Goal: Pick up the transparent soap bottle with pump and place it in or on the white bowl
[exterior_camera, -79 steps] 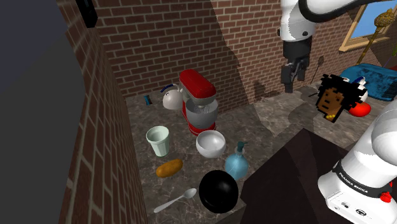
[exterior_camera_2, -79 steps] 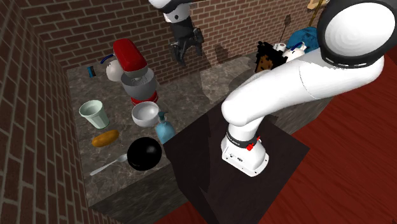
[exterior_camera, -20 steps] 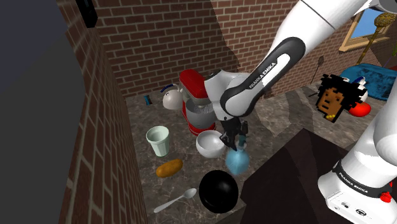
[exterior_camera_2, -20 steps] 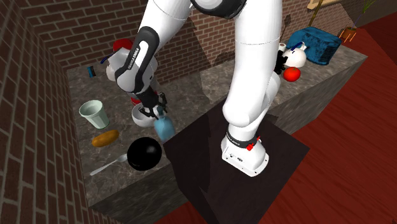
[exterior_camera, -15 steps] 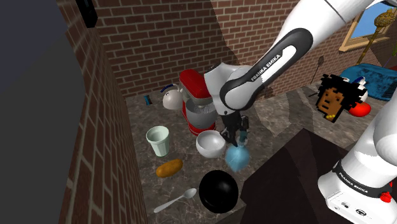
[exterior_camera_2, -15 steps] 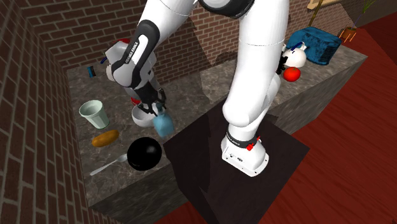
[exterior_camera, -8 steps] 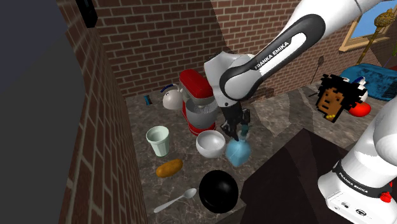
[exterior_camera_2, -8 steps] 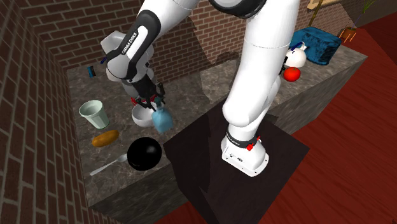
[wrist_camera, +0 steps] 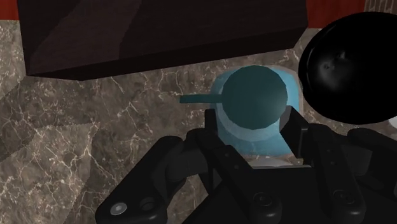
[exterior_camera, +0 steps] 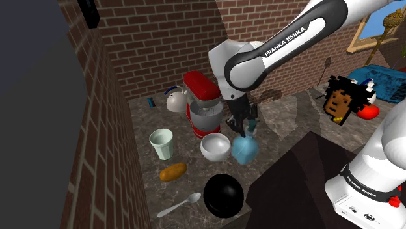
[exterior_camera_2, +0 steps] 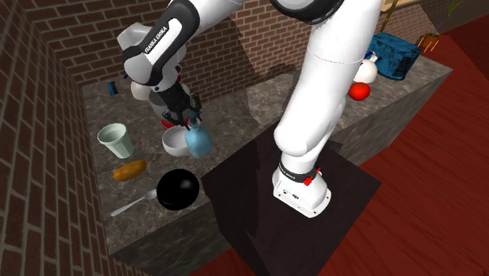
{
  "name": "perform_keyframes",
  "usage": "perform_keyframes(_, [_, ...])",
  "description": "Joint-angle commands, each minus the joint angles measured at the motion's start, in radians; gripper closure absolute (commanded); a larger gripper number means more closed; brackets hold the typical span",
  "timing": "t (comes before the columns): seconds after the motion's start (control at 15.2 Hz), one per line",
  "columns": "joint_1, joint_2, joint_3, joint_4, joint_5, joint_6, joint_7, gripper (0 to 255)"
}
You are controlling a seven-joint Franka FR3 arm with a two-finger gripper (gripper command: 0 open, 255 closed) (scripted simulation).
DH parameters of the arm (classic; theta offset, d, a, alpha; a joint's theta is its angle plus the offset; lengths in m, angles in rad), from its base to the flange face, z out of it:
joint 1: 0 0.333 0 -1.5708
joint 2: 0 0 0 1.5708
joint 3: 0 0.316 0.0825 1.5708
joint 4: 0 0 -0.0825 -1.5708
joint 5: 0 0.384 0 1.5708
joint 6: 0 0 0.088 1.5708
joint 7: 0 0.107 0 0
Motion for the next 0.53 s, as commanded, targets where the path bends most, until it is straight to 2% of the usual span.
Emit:
perform_keyframes(0.0, [-0.001,-0.021,-0.001,0.012,0.006,-0.031,-0.008,255])
perform_keyframes(0.2, [-0.001,-0.04,-0.002,0.026,0.012,-0.063,-0.013,255])
perform_keyframes(0.46, [-0.016,0.079,-0.017,0.208,-0.037,-0.134,-0.016,255])
